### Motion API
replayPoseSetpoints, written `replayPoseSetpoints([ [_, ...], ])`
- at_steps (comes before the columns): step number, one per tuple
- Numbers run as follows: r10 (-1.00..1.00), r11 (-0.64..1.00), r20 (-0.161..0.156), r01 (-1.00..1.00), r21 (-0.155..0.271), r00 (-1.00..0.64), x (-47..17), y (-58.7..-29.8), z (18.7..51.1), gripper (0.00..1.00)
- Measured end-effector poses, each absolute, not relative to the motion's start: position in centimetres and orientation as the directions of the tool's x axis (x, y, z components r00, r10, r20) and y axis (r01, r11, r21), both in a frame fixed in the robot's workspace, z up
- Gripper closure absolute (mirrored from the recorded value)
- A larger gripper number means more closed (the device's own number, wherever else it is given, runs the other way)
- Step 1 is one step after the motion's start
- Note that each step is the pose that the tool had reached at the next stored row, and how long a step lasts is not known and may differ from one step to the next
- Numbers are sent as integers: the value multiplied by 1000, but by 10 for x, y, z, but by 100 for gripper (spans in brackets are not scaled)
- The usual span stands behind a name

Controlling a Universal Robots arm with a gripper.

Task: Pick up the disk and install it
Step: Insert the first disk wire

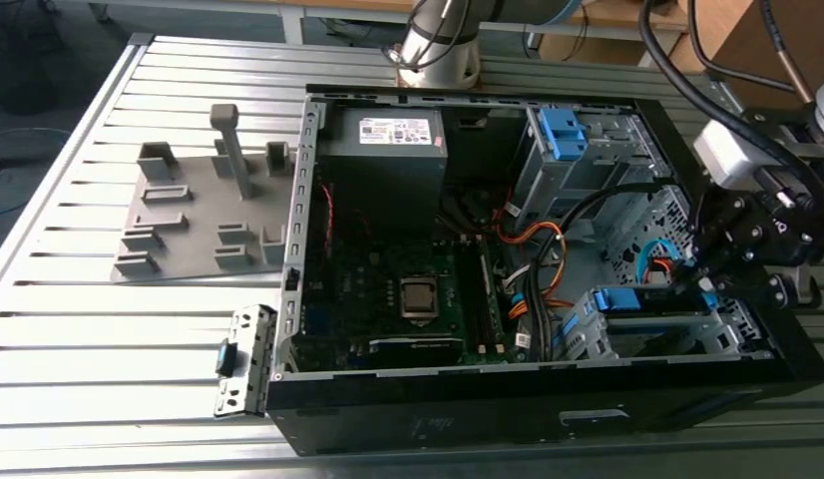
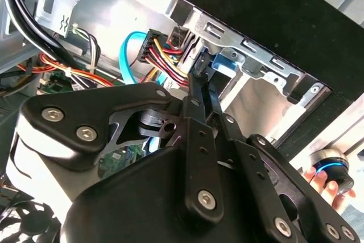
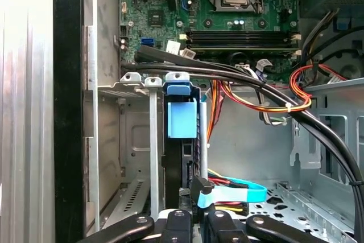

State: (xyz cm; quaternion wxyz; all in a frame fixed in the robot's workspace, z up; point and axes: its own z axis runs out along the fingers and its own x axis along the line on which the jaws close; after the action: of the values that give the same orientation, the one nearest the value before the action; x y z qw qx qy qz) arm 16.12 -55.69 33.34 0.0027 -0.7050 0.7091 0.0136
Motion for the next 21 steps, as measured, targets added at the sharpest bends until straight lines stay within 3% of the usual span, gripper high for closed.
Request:
replayPoseSetpoints([
  [17, -1000, 5, -23, -1000, 15, -5, 161, -558, 328, 82],
  [21, -1000, 5, -23, -1000, 15, -5, 161, -558, 328, 75],
])
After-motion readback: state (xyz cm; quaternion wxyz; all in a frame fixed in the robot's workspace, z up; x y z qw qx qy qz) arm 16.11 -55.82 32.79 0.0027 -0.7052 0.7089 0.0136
